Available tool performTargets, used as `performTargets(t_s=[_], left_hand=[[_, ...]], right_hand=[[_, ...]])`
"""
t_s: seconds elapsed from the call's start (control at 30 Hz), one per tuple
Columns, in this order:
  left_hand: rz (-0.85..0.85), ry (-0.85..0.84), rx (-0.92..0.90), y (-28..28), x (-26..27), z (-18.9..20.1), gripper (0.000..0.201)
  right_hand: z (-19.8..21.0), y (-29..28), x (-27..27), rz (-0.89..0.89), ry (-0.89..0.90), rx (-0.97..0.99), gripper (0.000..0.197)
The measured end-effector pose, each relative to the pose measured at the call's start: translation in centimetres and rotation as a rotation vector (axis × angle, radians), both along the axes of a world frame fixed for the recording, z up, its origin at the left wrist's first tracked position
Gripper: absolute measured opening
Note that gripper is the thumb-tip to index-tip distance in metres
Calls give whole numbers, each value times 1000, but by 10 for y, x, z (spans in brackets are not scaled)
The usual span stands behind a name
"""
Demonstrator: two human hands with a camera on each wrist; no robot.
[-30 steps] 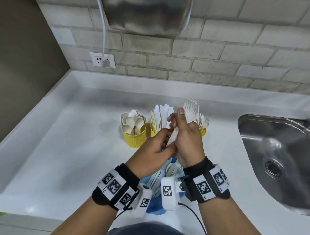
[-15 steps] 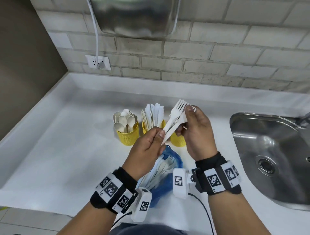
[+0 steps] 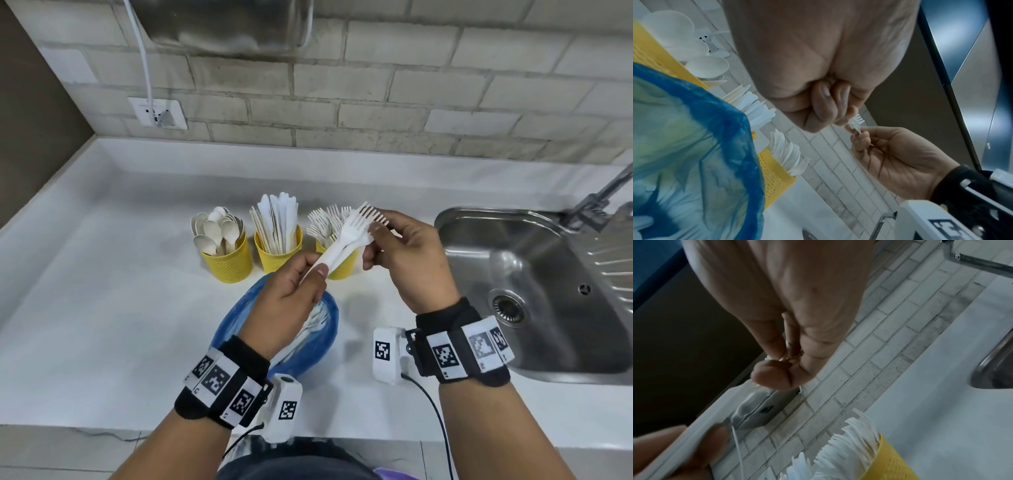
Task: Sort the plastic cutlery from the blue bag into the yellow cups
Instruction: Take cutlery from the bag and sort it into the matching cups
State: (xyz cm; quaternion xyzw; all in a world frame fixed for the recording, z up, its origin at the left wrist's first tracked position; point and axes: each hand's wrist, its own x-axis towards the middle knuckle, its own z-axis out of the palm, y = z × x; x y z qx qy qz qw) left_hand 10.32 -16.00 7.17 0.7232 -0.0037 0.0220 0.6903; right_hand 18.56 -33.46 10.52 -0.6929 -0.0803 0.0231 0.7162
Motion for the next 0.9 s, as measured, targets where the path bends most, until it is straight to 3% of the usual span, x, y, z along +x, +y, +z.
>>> performTargets(t_s=[0.13, 0.27, 0.47, 0.63, 0.77, 0.9], left_hand=[[-26, 7, 43, -6, 1, 2, 13], [-53, 7, 83, -9, 4, 3, 14], [60, -26, 231, 14, 15, 7, 21], [238, -117, 617, 50, 41, -13, 16], [187, -100, 949, 63, 52, -34, 35], [125, -99, 1046, 62, 56, -49, 35]], right_hand=[[7, -9, 0, 62, 27, -22, 25], [10, -14, 3, 87, -70, -223, 18], [17, -26, 16, -42, -145, -266, 16], [17, -43, 47, -249, -281, -409, 16], [7, -41, 68, -328, -282, -499, 18], [-9, -31, 83, -322, -301, -624, 19]])
